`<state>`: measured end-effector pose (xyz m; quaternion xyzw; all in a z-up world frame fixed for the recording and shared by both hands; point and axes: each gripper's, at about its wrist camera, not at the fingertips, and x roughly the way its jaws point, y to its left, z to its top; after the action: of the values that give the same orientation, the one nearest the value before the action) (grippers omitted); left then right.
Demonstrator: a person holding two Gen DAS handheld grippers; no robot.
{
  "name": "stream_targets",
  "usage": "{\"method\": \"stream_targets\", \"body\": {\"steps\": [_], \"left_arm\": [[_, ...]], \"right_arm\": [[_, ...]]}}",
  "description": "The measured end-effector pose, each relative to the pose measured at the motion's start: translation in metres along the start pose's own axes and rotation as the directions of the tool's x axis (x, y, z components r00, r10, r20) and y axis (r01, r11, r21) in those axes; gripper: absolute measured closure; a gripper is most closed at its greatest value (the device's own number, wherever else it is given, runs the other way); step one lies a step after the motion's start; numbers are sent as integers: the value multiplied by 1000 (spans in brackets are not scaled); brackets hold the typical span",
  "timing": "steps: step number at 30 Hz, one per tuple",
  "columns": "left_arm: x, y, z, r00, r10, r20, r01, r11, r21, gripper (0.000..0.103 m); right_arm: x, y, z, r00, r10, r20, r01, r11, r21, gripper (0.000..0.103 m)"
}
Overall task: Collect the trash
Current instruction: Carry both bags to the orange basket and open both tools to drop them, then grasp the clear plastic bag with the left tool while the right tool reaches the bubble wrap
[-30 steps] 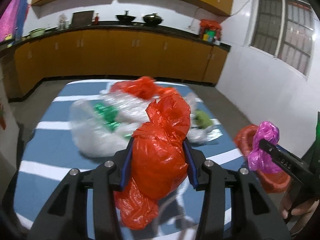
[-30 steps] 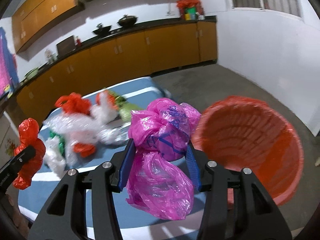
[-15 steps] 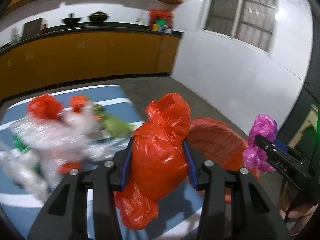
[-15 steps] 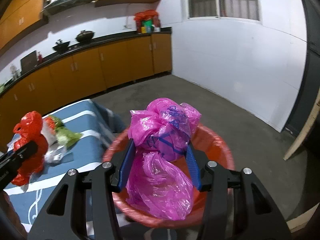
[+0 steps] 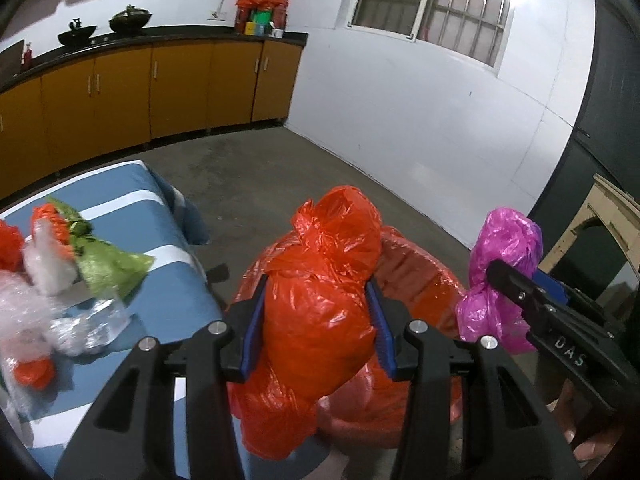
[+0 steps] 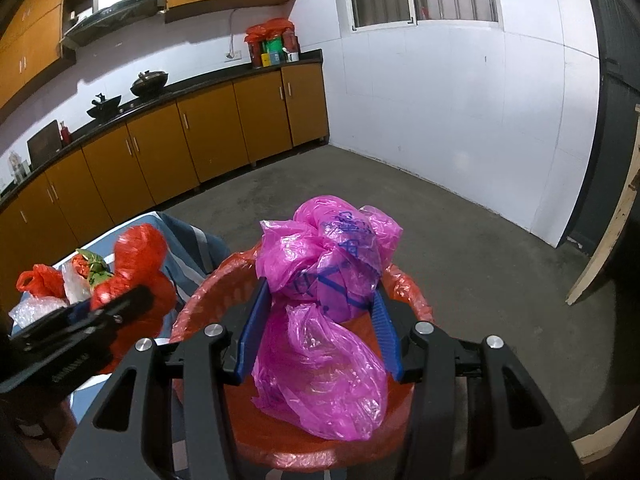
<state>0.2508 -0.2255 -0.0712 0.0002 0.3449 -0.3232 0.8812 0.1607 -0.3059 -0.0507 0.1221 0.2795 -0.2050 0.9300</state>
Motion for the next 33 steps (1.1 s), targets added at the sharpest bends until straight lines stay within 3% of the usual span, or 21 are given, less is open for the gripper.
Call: {"method": "stream_targets", "body": {"steps": [10, 14, 21, 26, 29, 33], "left_arm": [[16, -1, -1, 999, -27, -36, 27, 1000, 3, 57], [20, 0, -3, 998, -32, -47, 31, 999, -15, 51], [22, 7, -6, 998, -26, -60, 24, 999, -30, 45], [5, 20, -12, 998, 62, -23, -63, 997, -50, 33], [-10, 32, -18, 992, 128, -3, -128, 990, -62, 29], [-36, 50, -28, 968, 248, 33, -246, 968, -58, 25]], "right_arm": [[7, -10, 4, 1000, 7, -2, -7, 999, 31, 51], [6, -15, 8, 1000, 17, 5, -17, 998, 54, 39], [4, -22, 9, 1000, 8, 16, -9, 998, 65, 29], [-3, -17, 7, 997, -44, 64, 42, 999, 33, 11], [-5, -6, 7, 992, -83, 91, 86, 996, -24, 8], [-7, 12, 5, 991, -76, 110, 87, 992, -93, 4]]}}
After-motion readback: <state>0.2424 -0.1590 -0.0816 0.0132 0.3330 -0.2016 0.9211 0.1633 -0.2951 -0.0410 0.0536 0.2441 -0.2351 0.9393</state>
